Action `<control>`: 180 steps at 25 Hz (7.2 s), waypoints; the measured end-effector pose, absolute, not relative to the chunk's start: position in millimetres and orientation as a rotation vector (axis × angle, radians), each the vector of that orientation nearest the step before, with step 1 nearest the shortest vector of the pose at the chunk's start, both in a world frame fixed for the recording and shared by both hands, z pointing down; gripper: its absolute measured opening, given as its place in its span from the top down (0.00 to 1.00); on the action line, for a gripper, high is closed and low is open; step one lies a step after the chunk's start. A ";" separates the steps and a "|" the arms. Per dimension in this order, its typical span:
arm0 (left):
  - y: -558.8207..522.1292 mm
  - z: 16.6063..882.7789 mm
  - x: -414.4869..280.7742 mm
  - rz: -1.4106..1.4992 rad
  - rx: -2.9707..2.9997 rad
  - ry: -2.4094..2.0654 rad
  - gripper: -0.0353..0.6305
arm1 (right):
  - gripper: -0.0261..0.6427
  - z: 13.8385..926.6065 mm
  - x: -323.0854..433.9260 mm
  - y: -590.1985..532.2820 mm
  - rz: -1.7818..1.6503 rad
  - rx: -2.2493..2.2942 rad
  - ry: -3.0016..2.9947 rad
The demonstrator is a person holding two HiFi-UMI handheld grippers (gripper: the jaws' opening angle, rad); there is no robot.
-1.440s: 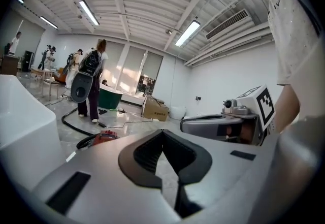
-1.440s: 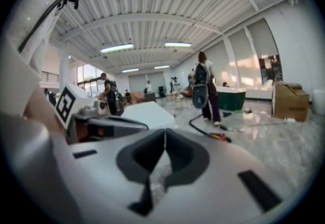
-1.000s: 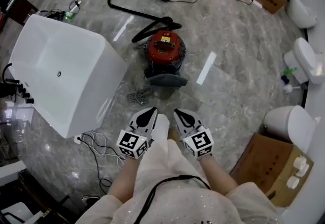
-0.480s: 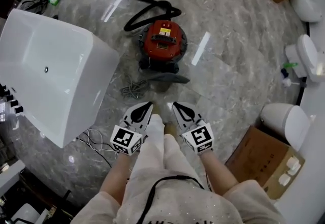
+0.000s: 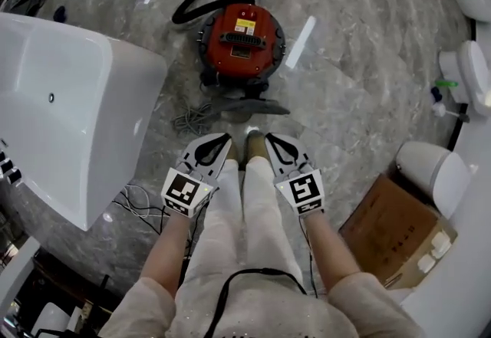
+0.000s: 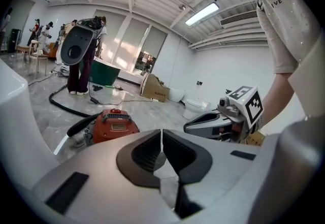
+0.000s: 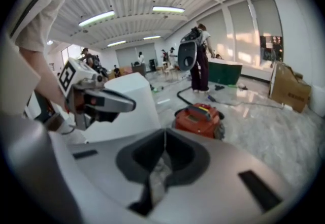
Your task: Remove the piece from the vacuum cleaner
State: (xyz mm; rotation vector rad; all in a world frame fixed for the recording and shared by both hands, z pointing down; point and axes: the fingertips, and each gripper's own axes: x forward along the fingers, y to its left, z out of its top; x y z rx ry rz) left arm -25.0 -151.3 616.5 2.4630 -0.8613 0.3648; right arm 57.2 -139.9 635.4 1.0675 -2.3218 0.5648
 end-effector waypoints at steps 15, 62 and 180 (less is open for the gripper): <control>-189.7 711.6 8.5 0.325 2.408 -0.939 0.87 | 0.94 759.2 74.3 -174.3 0.505 0.769 -2.213; -170.8 840.4 -28.9 0.849 2.278 -1.089 0.59 | 0.90 858.4 60.8 -166.5 0.140 0.405 -1.983; -141.5 335.7 -61.3 0.234 2.739 -1.112 0.88 | 0.90 381.6 24.0 -107.0 0.053 0.374 -2.346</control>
